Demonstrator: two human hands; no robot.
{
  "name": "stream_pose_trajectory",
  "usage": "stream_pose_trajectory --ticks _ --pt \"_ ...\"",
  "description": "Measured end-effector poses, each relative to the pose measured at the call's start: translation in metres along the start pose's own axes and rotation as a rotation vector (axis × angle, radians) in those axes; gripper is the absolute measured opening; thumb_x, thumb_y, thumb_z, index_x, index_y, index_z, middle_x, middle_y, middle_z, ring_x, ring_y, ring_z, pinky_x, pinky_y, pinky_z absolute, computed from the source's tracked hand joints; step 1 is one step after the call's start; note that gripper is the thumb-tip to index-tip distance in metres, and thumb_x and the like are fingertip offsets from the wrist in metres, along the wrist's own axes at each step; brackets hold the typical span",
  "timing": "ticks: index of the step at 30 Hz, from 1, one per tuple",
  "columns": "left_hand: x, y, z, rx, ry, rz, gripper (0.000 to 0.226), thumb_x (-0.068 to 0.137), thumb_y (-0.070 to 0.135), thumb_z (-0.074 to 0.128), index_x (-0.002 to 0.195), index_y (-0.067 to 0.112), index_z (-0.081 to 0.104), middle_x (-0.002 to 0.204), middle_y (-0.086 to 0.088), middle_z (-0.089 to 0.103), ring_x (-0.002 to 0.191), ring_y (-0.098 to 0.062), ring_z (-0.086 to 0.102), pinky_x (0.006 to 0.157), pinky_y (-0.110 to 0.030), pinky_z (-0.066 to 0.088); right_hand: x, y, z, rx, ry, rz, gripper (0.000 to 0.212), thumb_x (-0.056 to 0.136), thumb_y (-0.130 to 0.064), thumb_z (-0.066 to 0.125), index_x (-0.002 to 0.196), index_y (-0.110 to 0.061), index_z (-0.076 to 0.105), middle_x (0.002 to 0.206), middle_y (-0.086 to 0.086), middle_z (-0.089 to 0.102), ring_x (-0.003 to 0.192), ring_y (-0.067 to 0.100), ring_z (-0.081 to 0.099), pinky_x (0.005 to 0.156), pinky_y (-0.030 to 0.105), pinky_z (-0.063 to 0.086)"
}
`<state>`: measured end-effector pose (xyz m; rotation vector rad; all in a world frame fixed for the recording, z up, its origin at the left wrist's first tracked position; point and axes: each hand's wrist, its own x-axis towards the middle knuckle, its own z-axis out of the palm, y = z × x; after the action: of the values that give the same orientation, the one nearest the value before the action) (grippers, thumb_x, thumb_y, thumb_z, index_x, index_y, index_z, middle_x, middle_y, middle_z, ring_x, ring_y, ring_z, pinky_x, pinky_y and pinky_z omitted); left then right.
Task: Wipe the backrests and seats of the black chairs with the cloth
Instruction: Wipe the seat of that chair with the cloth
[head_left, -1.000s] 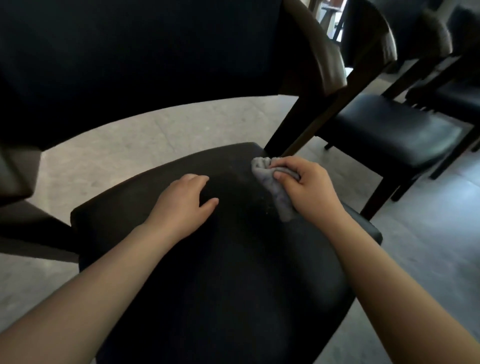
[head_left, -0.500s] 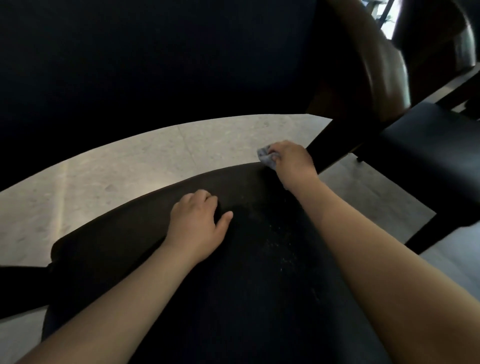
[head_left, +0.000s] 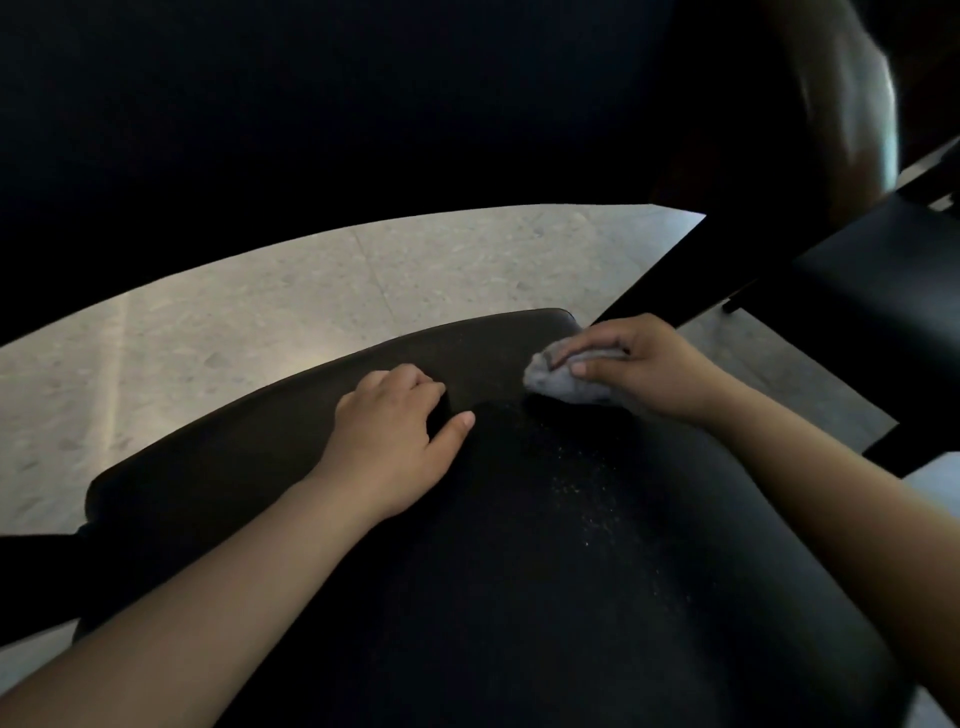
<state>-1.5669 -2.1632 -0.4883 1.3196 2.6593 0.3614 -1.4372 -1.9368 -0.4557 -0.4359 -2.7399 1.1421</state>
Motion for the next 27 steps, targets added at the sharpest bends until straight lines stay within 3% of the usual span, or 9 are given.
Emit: stream_pose_trajectory --ticks 2,5,10,14,16,19,22,25,27 --pt "-0.001 0.0 -0.001 -0.002 -0.005 0.001 0.059 0.094 0.059 0.033 0.137 0.023 0.051 0.132 0.007 0.047 0.126 -0.018 0.04 0.102 -0.037 0.037 0.009 -0.004 -0.007 0.006 0.164 -0.031 0.025 0.091 -0.009 0.066 0.095 -0.034 0.069 0.098 -0.02 0.066 0.092 -0.013 0.059 0.081 0.003 0.04" --pt "-0.002 0.0 -0.001 -0.007 -0.008 -0.001 0.06 0.093 0.059 0.033 0.138 0.023 0.05 0.133 0.007 0.047 0.127 -0.018 0.04 0.103 -0.038 0.037 0.057 0.005 0.01 -0.006 0.321 0.012 0.021 0.093 -0.012 0.062 0.102 -0.03 0.071 0.11 -0.006 0.068 0.105 0.009 0.062 0.085 0.013 0.043" --pt "-0.002 0.0 -0.002 -0.018 -0.026 -0.004 0.058 0.095 0.057 0.036 0.14 0.023 0.049 0.136 0.006 0.046 0.129 -0.019 0.038 0.106 -0.038 0.036 0.096 0.015 0.043 -0.156 0.174 0.079 0.02 0.094 -0.015 0.059 0.109 -0.018 0.073 0.116 0.0 0.068 0.111 0.018 0.059 0.087 0.021 0.038" --pt "-0.001 -0.004 -0.002 -0.051 -0.025 -0.004 0.056 0.096 0.056 0.037 0.141 0.024 0.048 0.137 0.008 0.045 0.13 -0.018 0.037 0.108 -0.037 0.034 0.043 0.004 0.03 -0.093 0.038 0.025 0.018 0.094 -0.015 0.062 0.098 -0.03 0.071 0.101 -0.02 0.063 0.091 -0.018 0.053 0.077 -0.005 0.029" --pt "0.0 -0.005 -0.002 -0.068 -0.025 0.0 0.056 0.096 0.055 0.036 0.141 0.025 0.048 0.139 0.009 0.045 0.132 -0.018 0.036 0.109 -0.036 0.033 0.013 -0.005 0.016 -0.036 -0.076 -0.013 0.022 0.091 -0.01 0.065 0.093 -0.031 0.07 0.095 -0.027 0.064 0.088 -0.022 0.055 0.079 -0.004 0.033" --pt "0.0 -0.006 -0.001 -0.072 -0.025 0.001 0.053 0.097 0.051 0.04 0.143 0.025 0.046 0.14 0.009 0.044 0.133 -0.017 0.034 0.11 -0.035 0.031 -0.001 -0.014 -0.005 0.035 -0.05 -0.03 0.027 0.089 -0.005 0.066 0.091 -0.032 0.071 0.091 -0.03 0.067 0.09 -0.018 0.06 0.081 0.0 0.038" --pt "-0.001 -0.005 -0.002 -0.079 -0.02 -0.002 0.053 0.096 0.051 0.041 0.143 0.025 0.046 0.14 0.009 0.043 0.132 -0.018 0.035 0.109 -0.035 0.031 0.025 -0.018 0.002 0.007 0.137 -0.05 0.024 0.092 -0.01 0.064 0.096 -0.033 0.07 0.102 -0.018 0.068 0.097 -0.009 0.06 0.085 0.001 0.038" --pt "-0.004 -0.008 -0.003 -0.084 -0.03 0.016 0.054 0.097 0.05 0.043 0.144 0.024 0.045 0.145 0.008 0.042 0.134 -0.019 0.035 0.111 -0.034 0.031 0.076 -0.014 0.037 -0.001 0.174 -0.011 0.022 0.093 -0.01 0.061 0.105 -0.024 0.073 0.105 -0.009 0.067 0.103 0.007 0.061 0.083 0.002 0.038" --pt "-0.005 -0.01 -0.005 -0.092 -0.044 0.03 0.055 0.098 0.047 0.044 0.147 0.023 0.042 0.149 0.008 0.04 0.137 -0.018 0.034 0.112 -0.032 0.03 0.102 -0.012 0.061 -0.025 0.149 0.015 0.023 0.094 -0.01 0.058 0.11 -0.017 0.072 0.109 -0.001 0.068 0.107 0.017 0.062 0.088 0.016 0.043"
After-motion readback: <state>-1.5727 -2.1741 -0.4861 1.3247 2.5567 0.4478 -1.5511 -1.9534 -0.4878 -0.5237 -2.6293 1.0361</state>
